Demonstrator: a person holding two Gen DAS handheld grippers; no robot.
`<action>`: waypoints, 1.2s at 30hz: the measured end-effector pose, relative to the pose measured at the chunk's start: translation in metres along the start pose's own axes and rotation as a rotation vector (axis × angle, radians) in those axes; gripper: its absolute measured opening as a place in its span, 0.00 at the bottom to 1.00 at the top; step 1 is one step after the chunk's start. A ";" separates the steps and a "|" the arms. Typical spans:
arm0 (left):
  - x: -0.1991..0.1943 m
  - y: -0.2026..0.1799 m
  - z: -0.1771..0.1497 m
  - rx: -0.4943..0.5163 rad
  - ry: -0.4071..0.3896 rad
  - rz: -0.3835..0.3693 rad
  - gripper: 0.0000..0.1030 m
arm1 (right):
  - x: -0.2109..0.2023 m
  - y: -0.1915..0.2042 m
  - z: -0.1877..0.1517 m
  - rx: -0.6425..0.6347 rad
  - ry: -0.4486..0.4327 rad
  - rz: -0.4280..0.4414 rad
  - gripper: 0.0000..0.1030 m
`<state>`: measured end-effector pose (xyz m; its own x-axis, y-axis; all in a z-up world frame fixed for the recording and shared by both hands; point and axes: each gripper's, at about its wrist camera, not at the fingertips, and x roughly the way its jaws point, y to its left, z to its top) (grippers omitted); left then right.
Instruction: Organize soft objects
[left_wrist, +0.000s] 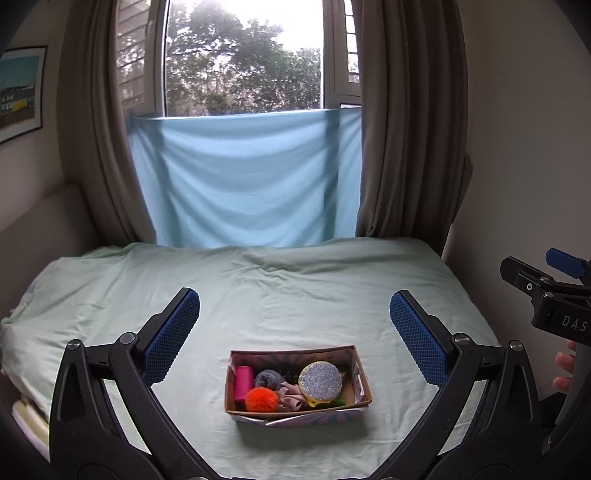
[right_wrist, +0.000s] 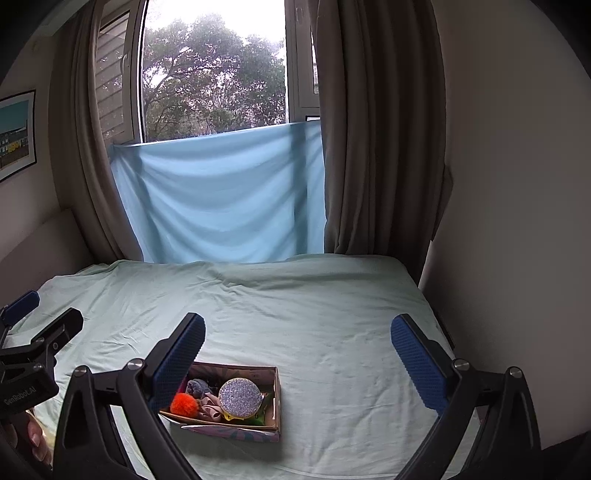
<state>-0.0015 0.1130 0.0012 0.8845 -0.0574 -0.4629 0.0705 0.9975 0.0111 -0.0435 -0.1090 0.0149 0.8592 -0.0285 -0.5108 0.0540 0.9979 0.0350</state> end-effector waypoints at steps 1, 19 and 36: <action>0.000 0.000 0.000 0.000 -0.001 0.001 1.00 | 0.000 0.000 0.000 0.001 -0.002 0.000 0.97; 0.005 0.000 0.004 0.003 -0.014 -0.015 1.00 | 0.004 0.000 0.004 0.006 -0.019 -0.009 0.97; 0.005 0.004 0.008 0.011 -0.055 0.045 1.00 | 0.011 -0.001 0.007 0.010 -0.039 0.002 0.97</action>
<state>0.0071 0.1166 0.0065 0.9107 -0.0148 -0.4128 0.0346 0.9986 0.0406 -0.0306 -0.1104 0.0148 0.8787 -0.0293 -0.4765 0.0573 0.9974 0.0443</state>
